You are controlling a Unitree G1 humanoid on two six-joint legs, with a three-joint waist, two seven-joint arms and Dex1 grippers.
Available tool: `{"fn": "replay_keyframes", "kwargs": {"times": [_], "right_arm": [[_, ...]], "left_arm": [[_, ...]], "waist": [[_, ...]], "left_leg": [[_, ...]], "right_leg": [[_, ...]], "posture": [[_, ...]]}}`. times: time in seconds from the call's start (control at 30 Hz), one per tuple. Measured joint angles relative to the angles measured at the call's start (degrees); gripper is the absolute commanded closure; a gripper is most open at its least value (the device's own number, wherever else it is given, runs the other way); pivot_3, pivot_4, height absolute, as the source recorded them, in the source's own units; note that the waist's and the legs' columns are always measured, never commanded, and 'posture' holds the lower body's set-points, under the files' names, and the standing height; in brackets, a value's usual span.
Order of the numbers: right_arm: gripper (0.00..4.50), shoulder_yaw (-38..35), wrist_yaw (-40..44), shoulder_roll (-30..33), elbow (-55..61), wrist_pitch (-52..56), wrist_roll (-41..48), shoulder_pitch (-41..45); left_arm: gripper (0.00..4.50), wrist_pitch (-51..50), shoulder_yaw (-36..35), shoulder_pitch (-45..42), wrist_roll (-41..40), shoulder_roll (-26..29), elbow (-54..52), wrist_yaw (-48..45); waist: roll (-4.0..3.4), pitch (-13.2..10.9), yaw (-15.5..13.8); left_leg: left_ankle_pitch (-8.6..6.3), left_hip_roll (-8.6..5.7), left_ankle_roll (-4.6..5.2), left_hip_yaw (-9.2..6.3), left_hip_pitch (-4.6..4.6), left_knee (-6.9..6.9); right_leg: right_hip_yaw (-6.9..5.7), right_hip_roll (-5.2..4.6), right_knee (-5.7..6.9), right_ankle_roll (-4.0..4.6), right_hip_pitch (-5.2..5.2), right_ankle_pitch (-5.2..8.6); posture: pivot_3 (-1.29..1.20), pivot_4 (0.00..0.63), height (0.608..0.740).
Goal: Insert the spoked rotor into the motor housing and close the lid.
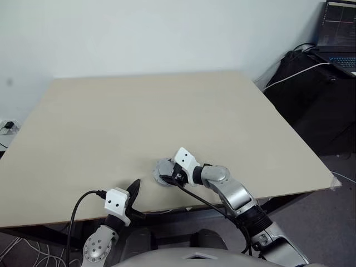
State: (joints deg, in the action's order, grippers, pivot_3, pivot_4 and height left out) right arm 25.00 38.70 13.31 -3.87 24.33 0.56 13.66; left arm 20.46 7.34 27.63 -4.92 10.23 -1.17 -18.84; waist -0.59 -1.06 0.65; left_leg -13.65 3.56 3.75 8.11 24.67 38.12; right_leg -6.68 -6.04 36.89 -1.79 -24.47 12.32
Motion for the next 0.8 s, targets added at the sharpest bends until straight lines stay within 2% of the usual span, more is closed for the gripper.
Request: {"fn": "replay_keyframes", "kwargs": {"times": [0.67, 0.8], "right_arm": [[1.29, 1.6, -1.5, 0.4, -0.5, 0.0, -1.5, 1.2], [1.29, 1.7, -1.5, 0.4, -0.5, 0.1, -1.5, 1.2]], "left_arm": [[4.50, -2.3, 0.0, -0.3, 0.1, -0.1, -2.2, 0.2], [4.50, -5.7, -0.1, -4.3, -0.4, -0.1, -2.5, 0.1]], "waist": [[-0.02, 0.0, 0.0], [-0.05, 0.1, -0.1]], "left_leg": [[0.00, 0.01, 0.00, 0.00, -0.03, 0.00], [0.00, 0.01, 0.00, -0.01, -0.03, 0.00]], "right_leg": [[0.00, -0.01, 0.02, -0.01, 0.01, -0.01], [-0.01, 0.00, 0.03, -0.01, 0.02, -0.01]], "posture": [[0.00, 0.000, 0.740], [0.00, 0.000, 0.740]]}}
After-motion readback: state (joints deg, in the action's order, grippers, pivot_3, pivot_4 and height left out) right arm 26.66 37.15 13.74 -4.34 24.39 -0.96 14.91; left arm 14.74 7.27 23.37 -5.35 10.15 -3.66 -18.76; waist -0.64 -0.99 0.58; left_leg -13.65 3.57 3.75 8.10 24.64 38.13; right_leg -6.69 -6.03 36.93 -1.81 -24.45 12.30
